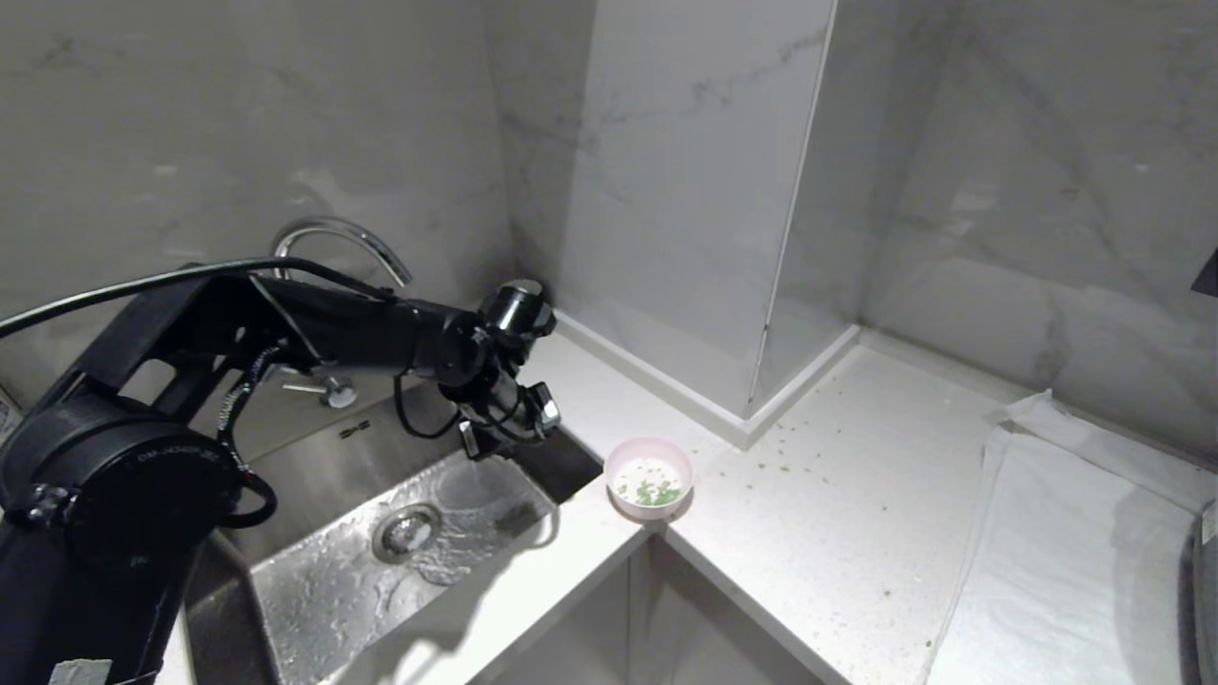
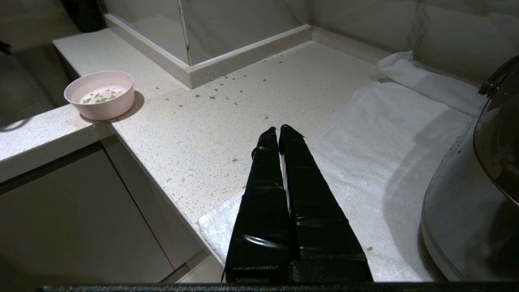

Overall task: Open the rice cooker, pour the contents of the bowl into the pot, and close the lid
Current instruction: Turn off the tap

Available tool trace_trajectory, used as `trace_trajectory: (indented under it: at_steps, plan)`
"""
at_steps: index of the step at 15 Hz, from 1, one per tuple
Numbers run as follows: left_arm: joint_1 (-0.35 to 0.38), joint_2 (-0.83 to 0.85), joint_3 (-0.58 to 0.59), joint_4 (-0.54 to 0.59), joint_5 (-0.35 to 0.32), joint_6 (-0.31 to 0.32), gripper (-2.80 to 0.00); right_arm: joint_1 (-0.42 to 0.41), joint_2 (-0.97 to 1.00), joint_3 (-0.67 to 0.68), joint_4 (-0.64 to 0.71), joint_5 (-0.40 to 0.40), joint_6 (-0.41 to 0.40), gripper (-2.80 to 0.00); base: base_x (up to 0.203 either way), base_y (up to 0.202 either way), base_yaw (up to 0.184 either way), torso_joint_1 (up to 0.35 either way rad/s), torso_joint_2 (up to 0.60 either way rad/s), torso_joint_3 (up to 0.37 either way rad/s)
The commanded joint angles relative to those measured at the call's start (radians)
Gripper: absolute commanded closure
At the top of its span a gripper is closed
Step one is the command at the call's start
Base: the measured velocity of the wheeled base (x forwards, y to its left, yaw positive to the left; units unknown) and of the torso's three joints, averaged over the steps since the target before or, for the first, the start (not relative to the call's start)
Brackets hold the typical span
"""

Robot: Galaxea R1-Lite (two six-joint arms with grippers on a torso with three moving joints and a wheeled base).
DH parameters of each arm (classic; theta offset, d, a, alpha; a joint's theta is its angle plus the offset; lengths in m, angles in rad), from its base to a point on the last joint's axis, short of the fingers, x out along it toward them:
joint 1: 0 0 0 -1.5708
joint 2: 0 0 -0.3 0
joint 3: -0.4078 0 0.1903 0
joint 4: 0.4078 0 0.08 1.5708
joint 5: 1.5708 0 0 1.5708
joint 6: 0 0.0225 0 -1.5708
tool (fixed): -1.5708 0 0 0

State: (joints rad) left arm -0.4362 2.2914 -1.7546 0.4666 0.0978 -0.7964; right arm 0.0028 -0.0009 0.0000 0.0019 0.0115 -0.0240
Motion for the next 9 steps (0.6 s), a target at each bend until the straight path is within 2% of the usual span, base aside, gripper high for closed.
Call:
trace_trajectory:
  at_steps: [1, 5, 7, 9]
  plan:
    - [0.076, -0.081, 0.060, 0.003, -0.037, 0.018, 0.00, 0.000, 0.001, 0.002, 0.000, 0.001, -0.001, 0.00, 0.000, 0.000, 0.000, 0.000, 0.00, 0.000]
    - [0.183, -0.165, 0.213, -0.011, -0.091, 0.045, 0.00, 0.000, 0.001, 0.002, 0.000, 0.001, 0.000, 0.00, 0.000, 0.000, 0.000, 0.000, 0.00, 0.000]
    - [0.238, -0.189, 0.299, -0.080, -0.091, 0.064, 0.00, 0.000, 0.001, 0.002, 0.000, 0.001, -0.001, 0.00, 0.000, 0.000, 0.000, 0.000, 0.00, 0.000]
    - [0.310, -0.198, 0.335, -0.133, -0.086, 0.074, 0.00, 0.000, 0.001, 0.002, 0.000, 0.001, -0.001, 0.00, 0.000, 0.000, 0.000, 0.000, 0.00, 0.000]
